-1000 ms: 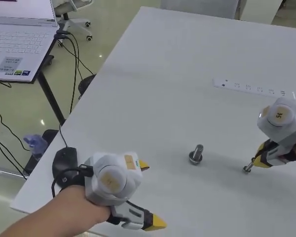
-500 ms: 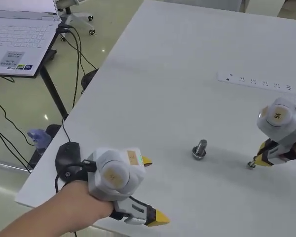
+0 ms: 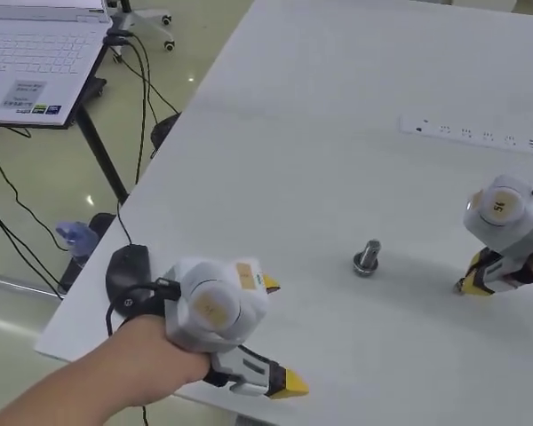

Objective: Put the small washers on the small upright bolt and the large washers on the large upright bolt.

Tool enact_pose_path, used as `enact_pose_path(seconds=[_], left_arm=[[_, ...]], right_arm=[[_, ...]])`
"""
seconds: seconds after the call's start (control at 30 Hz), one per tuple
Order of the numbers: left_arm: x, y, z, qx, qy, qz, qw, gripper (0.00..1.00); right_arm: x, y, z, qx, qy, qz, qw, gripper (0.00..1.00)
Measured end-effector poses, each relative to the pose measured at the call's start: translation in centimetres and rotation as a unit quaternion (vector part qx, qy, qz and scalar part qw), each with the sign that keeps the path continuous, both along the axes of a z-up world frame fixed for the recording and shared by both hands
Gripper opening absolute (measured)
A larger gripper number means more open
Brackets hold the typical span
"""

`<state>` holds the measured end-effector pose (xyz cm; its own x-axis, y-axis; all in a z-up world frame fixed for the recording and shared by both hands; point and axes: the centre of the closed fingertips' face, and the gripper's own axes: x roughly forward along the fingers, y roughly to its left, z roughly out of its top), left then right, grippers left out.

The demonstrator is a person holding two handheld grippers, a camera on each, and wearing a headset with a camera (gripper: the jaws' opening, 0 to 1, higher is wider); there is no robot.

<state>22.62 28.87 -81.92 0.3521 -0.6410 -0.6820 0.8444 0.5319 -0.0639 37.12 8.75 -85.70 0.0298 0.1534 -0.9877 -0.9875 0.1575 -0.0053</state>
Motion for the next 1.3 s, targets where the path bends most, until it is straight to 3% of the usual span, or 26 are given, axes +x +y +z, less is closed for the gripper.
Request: enact_pose_path(seconds=[0.77,1.3], left_arm=[[-0.3,-0.1,0.0,-0.003,0.002,0.002,1.0000,0.75],[-0.4,-0.3,1.0,0.001,-0.005,0.005,1.0000,0.75]], right_arm=[[-0.2,0.1,-0.4,-0.009,-0.003,0.019,0.9998,0.13],[0.2,-0.2,0.3,0.011,-0.018,0.005,0.9998,0.21]])
